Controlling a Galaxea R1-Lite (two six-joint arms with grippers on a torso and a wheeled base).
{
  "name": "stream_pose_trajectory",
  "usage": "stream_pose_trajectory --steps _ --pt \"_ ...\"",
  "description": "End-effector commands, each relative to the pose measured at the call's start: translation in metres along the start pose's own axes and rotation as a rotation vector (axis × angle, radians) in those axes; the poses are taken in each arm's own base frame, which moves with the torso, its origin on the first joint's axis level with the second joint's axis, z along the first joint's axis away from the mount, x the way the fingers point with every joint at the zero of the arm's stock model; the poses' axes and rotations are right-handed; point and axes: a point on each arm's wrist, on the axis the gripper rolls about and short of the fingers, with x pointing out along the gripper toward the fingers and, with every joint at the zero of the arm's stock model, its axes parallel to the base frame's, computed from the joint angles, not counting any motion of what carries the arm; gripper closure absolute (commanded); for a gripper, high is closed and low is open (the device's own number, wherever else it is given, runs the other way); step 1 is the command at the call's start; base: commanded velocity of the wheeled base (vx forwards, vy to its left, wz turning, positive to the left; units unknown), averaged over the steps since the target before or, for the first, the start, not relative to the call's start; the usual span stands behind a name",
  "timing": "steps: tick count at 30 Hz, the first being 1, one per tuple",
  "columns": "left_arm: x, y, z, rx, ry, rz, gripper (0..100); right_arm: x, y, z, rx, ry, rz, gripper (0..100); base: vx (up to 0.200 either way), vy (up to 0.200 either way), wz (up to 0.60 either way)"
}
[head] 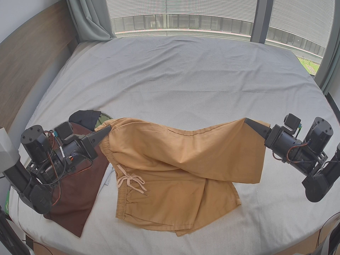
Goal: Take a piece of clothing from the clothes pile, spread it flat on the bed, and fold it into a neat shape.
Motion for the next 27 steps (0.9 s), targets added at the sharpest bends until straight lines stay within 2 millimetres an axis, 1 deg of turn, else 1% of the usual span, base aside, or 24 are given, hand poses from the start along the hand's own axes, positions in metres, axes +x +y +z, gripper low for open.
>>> stream_pose_trajectory --steps 1,27 --pt "0.0013 0.0033 -0.0035 0.012 0.009 0.008 100 -0.0008 -0.001 0.003 -0.004 -0.01 -0.003 100 0.0 0.0 0.0" --pt "0.002 0.0036 0.0003 0.021 -0.005 0.007 100 -0.0012 -0.0051 0.0111 -0.016 -0.04 -0.013 100 0.0 0.0 0.0"
